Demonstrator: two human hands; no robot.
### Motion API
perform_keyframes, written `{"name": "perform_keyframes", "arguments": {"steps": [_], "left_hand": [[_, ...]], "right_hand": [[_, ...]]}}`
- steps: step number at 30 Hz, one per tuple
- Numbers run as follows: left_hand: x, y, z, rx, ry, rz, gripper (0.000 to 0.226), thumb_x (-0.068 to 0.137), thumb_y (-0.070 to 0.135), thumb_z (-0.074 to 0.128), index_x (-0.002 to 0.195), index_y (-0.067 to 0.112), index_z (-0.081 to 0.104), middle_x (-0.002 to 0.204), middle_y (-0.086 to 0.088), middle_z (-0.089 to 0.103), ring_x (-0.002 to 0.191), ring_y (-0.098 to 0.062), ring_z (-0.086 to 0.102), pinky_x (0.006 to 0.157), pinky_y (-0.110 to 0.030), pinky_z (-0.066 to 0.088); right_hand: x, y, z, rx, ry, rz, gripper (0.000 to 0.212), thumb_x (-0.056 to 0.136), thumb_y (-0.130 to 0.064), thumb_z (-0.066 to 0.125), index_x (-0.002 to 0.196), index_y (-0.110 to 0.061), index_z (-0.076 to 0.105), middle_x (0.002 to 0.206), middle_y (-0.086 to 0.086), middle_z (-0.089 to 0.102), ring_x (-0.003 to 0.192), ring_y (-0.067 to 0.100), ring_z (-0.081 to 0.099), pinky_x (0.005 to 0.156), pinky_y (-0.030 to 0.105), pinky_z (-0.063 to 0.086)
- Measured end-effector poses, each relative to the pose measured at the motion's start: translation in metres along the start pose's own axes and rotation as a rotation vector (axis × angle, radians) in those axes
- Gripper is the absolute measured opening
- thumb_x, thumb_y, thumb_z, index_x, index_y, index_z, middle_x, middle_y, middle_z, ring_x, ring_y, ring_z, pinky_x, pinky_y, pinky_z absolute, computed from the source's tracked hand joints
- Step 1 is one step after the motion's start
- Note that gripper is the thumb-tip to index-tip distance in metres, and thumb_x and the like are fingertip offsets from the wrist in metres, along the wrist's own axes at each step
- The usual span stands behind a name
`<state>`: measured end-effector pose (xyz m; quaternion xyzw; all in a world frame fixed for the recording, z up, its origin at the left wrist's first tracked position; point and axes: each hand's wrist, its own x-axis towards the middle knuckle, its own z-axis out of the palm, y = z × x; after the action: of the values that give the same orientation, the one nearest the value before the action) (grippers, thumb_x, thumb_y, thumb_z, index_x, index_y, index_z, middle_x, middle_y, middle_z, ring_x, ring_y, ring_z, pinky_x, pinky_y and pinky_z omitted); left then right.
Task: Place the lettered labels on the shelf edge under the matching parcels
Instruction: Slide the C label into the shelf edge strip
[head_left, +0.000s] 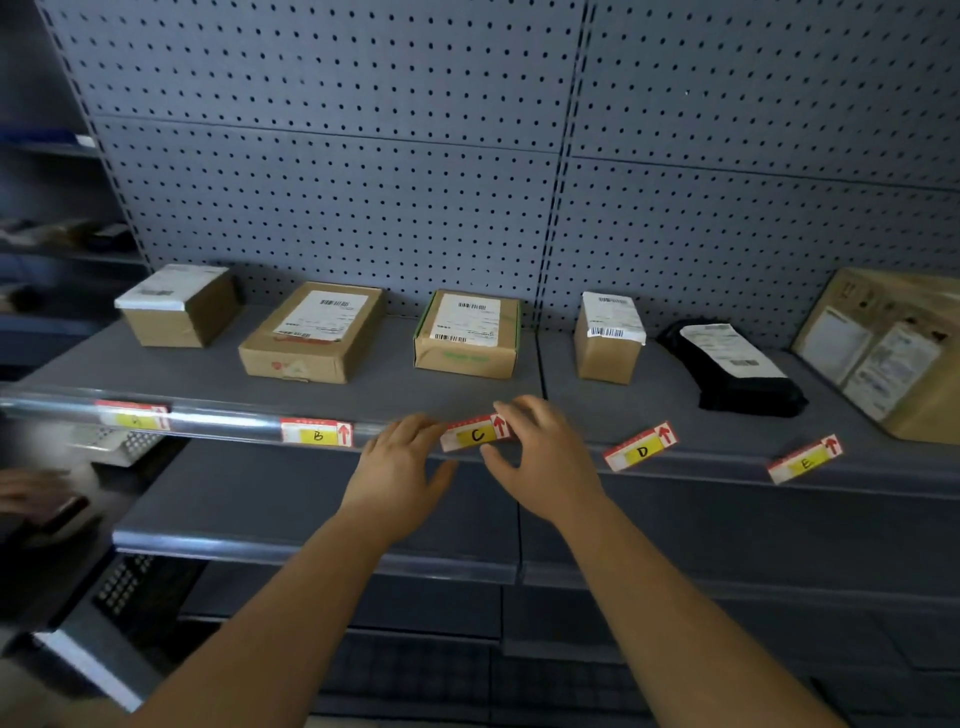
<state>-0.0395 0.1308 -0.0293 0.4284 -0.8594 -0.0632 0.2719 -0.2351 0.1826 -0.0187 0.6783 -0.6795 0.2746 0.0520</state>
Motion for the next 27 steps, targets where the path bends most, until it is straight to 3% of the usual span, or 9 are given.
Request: {"name": "perform_keyframes", "arguments": {"steps": [8, 15, 20, 27], "left_hand": [[0.011, 0.002, 0.010, 0.043, -0.023, 0.044, 0.047, 0.088, 0.037, 0.057, 0.129, 0.017, 0.051, 0.131, -0.001, 0.050, 0.122, -0.023, 0.043, 0.106, -0.043, 0.032], [0.007, 0.004, 0.014, 0.071, -0.023, 0.073, 0.046, 0.088, 0.037, 0.056, 0.129, 0.016, 0.051, 0.129, -0.002, 0.050, 0.121, -0.023, 0.043, 0.105, -0.043, 0.031], [0.009, 0.010, 0.015, 0.076, -0.062, 0.087, 0.048, 0.091, 0.038, 0.051, 0.134, 0.017, 0.045, 0.136, -0.001, 0.045, 0.127, -0.022, 0.037, 0.108, -0.040, 0.025], [0.006, 0.007, 0.020, 0.077, -0.058, 0.093, 0.047, 0.089, 0.037, 0.054, 0.131, 0.015, 0.049, 0.132, -0.002, 0.048, 0.123, -0.023, 0.042, 0.105, -0.042, 0.030]], "right_hand": [[-0.012, 0.011, 0.008, -0.112, 0.012, 0.031, 0.049, 0.085, -0.047, 0.056, 0.127, -0.021, 0.061, 0.143, 0.006, 0.045, 0.133, 0.026, 0.039, 0.107, 0.048, 0.035], [-0.024, 0.012, 0.010, -0.157, -0.016, 0.010, 0.056, 0.085, -0.049, 0.057, 0.136, -0.026, 0.050, 0.154, 0.004, 0.030, 0.143, 0.027, 0.021, 0.119, 0.048, 0.011], [-0.022, 0.011, 0.005, -0.175, -0.060, 0.042, 0.056, 0.086, -0.051, 0.056, 0.137, -0.028, 0.049, 0.157, 0.002, 0.023, 0.146, 0.025, 0.013, 0.120, 0.048, 0.005], [-0.027, 0.010, 0.008, -0.196, -0.060, 0.034, 0.056, 0.086, -0.050, 0.057, 0.136, -0.027, 0.050, 0.156, 0.001, 0.027, 0.145, 0.025, 0.017, 0.119, 0.047, 0.005]]}}
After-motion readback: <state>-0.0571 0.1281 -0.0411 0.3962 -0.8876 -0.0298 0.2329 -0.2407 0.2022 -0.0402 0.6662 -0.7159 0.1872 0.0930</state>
